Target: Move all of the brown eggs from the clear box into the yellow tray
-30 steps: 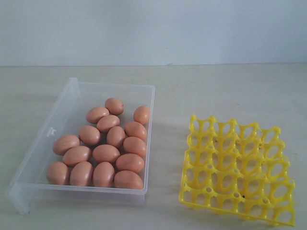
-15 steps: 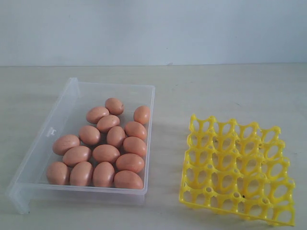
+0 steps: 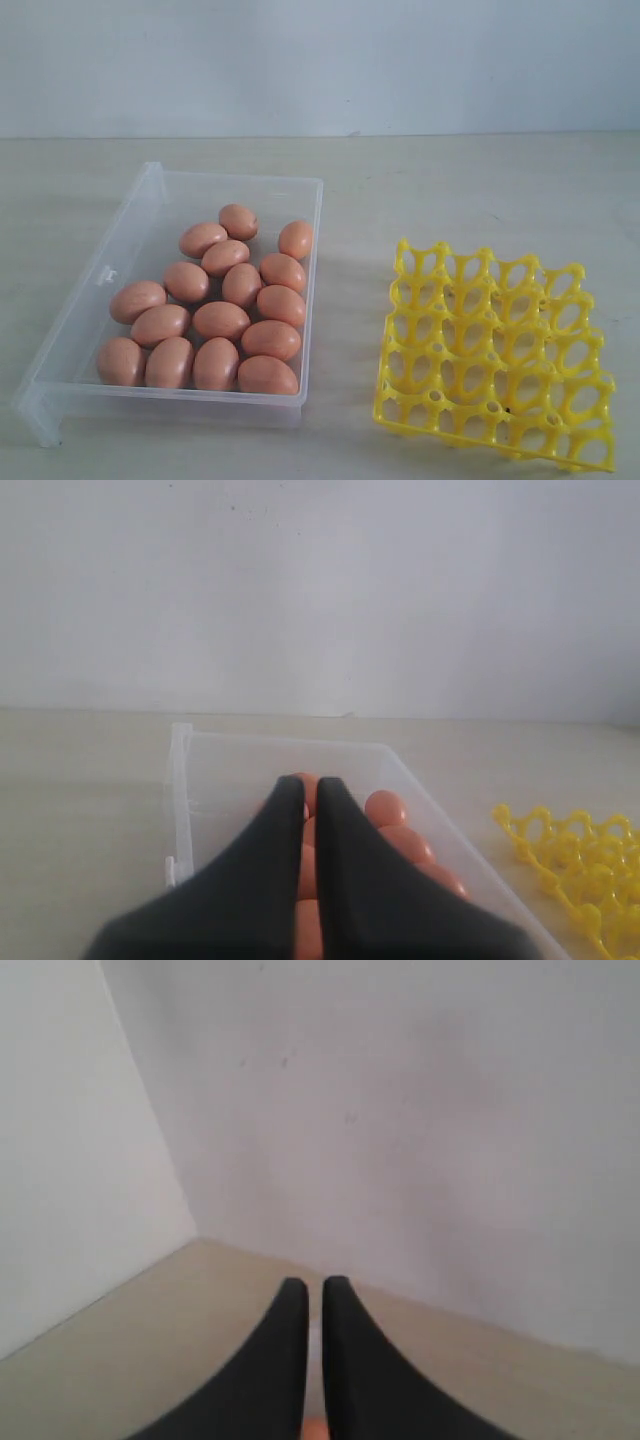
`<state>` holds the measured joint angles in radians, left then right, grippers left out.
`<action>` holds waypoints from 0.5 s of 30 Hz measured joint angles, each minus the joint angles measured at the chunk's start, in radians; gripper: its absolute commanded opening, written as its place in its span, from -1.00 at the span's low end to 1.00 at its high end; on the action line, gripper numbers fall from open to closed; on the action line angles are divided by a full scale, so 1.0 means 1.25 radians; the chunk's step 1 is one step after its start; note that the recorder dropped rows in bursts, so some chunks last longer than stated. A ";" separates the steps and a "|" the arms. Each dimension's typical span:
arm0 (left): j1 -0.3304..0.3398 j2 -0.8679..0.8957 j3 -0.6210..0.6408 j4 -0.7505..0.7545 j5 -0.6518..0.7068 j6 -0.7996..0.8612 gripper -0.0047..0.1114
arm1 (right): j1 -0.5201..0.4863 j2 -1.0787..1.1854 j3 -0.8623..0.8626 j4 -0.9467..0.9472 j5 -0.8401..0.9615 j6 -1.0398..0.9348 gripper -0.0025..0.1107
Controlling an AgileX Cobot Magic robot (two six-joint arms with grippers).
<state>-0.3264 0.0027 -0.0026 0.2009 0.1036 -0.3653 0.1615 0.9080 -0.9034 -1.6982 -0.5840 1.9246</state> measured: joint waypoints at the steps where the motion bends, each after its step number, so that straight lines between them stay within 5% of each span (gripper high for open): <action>1: 0.000 0.000 0.000 0.000 0.000 0.000 -0.85 | 0.000 0.064 -0.035 -0.007 -0.040 0.026 -0.96; 8: 0.000 0.000 0.000 0.000 0.000 0.000 -0.85 | 0.000 0.390 -0.217 -0.033 -0.183 0.053 -0.96; 15: 0.000 0.000 0.000 0.000 0.000 0.000 -0.85 | 0.012 0.442 -0.298 -0.037 -0.314 -0.412 -0.96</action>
<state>-0.3264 0.0027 -0.0026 0.2009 0.1036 -0.3653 0.1769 1.4599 -1.2756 -1.7443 -0.9759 1.4096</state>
